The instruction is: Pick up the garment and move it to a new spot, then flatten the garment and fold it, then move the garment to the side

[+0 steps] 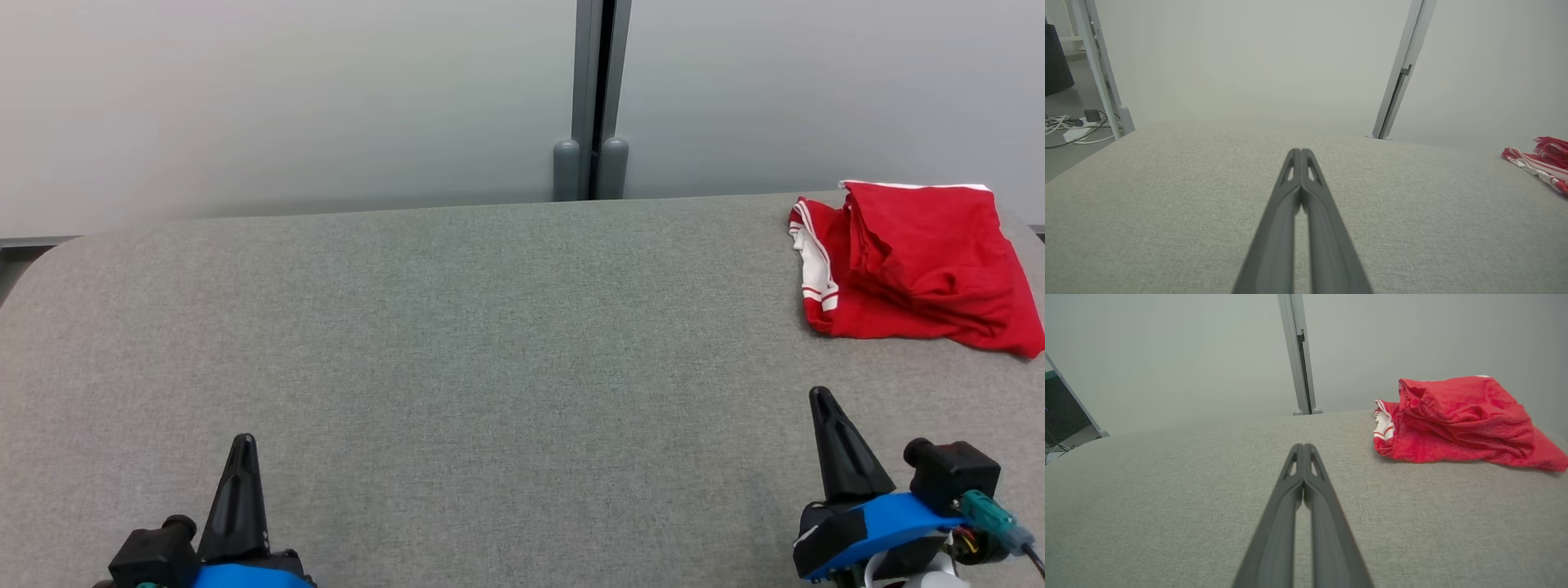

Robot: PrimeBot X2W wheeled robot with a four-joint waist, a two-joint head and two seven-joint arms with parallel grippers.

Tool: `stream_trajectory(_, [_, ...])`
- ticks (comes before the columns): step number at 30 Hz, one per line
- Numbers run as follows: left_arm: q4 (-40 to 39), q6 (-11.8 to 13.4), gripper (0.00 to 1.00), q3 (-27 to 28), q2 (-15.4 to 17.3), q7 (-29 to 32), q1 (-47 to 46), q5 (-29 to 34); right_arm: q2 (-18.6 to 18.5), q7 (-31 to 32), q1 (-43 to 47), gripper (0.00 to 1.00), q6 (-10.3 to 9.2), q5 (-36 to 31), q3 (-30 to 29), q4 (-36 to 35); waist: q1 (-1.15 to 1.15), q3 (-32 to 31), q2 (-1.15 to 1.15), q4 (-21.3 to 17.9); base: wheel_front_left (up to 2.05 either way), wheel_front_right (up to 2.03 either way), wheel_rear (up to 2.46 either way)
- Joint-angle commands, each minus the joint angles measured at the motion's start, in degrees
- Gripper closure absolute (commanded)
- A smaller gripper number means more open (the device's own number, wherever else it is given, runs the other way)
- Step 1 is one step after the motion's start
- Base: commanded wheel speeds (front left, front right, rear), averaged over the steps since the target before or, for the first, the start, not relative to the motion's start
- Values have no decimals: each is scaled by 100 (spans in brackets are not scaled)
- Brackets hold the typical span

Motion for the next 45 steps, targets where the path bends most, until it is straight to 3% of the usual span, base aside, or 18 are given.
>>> stream_trajectory(1, [-57, -3, 100, 49, 11, 61, -126, -241, -8, 46, -73, 100, 0, 255, -40, -73, 0, -3, 0, 1, 0, 0, 0])
stream_trajectory(22, [-24, -24, 100, 112, 14, 579, -345, -2439, -10, 446, -103, 100, 0, 2418, -168, -82, 0, -28, 0, 18, 0, 0, 0])
stream_trajectory(45, [40, -43, 100, 187, 17, 1046, -553, -4306, -12, 802, -154, 100, 0, 4259, -290, -63, 0, -56, 0, 36, 0, 0, 0])
